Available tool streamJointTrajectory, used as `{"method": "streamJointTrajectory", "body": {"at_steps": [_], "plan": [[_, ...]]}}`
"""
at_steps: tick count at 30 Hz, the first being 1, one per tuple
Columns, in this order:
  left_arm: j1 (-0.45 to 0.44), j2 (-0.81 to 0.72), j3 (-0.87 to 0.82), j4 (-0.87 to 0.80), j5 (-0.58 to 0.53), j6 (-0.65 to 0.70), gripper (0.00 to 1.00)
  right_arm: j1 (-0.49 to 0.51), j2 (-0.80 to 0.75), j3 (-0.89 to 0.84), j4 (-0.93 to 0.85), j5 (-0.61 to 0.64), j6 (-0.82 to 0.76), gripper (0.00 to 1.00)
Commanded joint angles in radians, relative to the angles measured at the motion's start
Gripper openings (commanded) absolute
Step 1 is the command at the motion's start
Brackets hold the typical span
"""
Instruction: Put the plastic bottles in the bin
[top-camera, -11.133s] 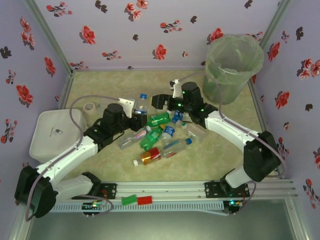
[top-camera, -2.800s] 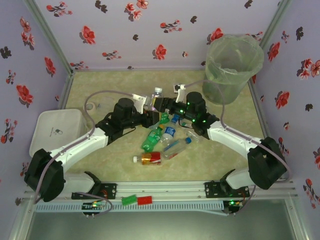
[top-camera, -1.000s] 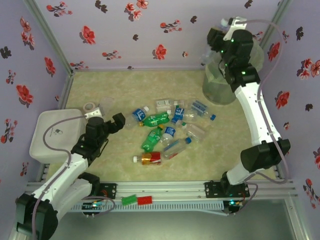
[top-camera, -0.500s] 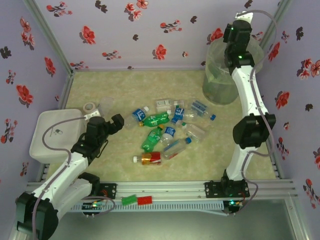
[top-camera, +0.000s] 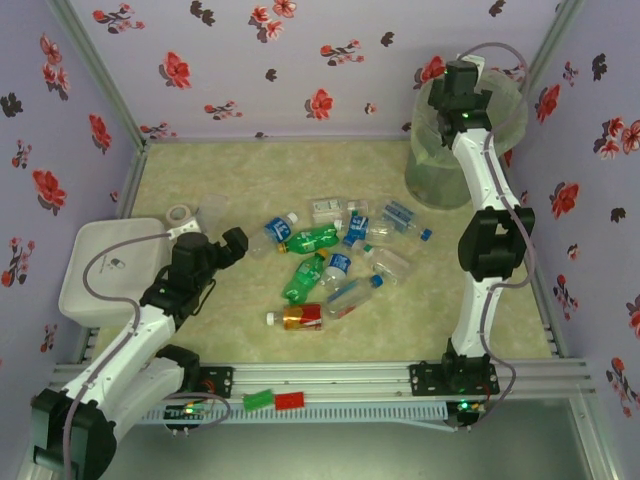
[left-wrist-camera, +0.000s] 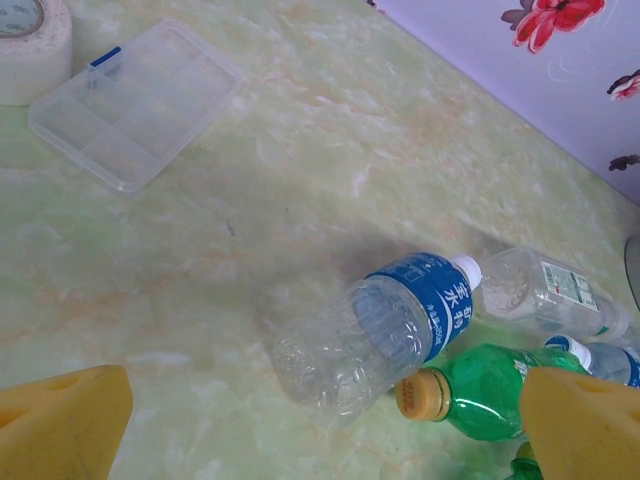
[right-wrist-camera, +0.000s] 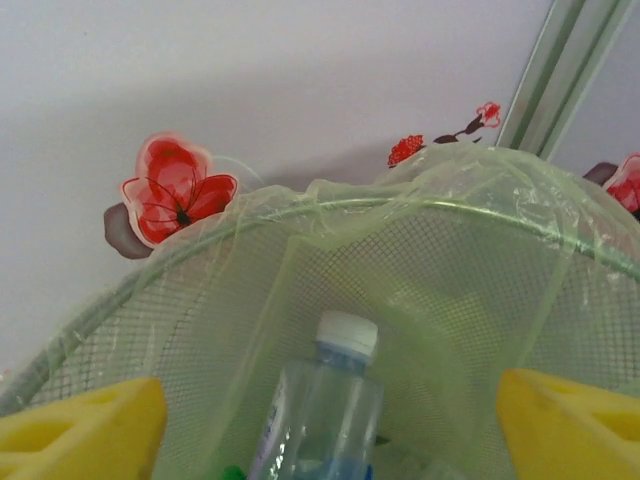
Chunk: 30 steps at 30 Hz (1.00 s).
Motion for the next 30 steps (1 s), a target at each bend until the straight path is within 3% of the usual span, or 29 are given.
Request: {"method": "streamJointTrajectory", "body": {"at_steps": [1,12,21,26,30], "plan": [[0.01,-0.012,-0.009,-0.008,0.028,0.011,1.0,-0.006,-0.033,0.012,0.017,0.022,0.021,0.97],[0.025,0.059,0.027,0.071,0.055,0.071,1.0,0.021,-0.254,-0.041,-0.01,-0.098,0.047,1.0],[0.052,0.299,0.234,0.036,0.107,0.17,1.0,0.184,-0.582,-0.477,0.054,-0.223,0.144,1.0],[0.055,0.446,0.332,0.007,0.224,0.212,1.0,0.267,-0.723,-0.71,0.063,-0.298,0.254,1.0],[0.054,0.549,0.444,-0.124,0.273,0.284,1.0,0.319,-0.793,-0.84,0.037,-0.329,0.303,1.0]]}}
